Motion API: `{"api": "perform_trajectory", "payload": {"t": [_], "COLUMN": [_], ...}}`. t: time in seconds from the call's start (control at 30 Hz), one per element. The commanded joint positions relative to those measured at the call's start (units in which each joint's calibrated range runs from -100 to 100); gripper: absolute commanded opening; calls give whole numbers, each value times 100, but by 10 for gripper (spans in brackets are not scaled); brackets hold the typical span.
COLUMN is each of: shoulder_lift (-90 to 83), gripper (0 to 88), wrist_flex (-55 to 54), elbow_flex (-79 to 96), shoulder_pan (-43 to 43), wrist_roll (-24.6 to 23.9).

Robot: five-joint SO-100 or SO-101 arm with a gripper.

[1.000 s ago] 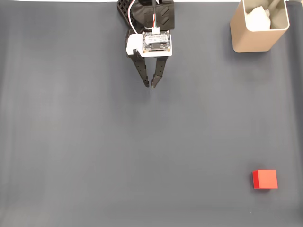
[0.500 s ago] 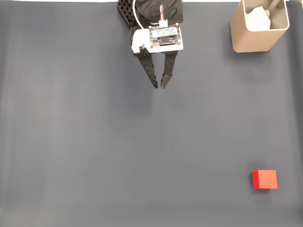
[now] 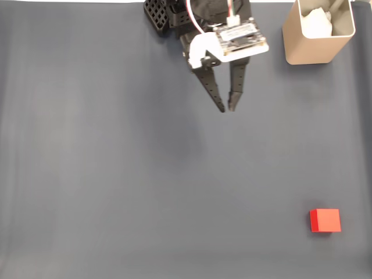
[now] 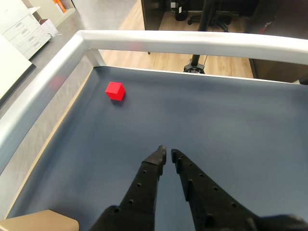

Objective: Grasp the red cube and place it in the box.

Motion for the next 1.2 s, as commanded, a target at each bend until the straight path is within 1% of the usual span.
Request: {"api": "perform_trajectory", "payload": {"t": [0.0,0.4,0.83,1.17], "shoulder_lift": [433,2114,4636,5779], "gripper": [6,10,11,13], "wrist_flex": [87,571,767,775], "elbow_flex": [-737,-2590,-5400,-6413], "shoulder_pan": [-229,-961,-1110,-1174], "wrist_roll": [39,59,156,200]}}
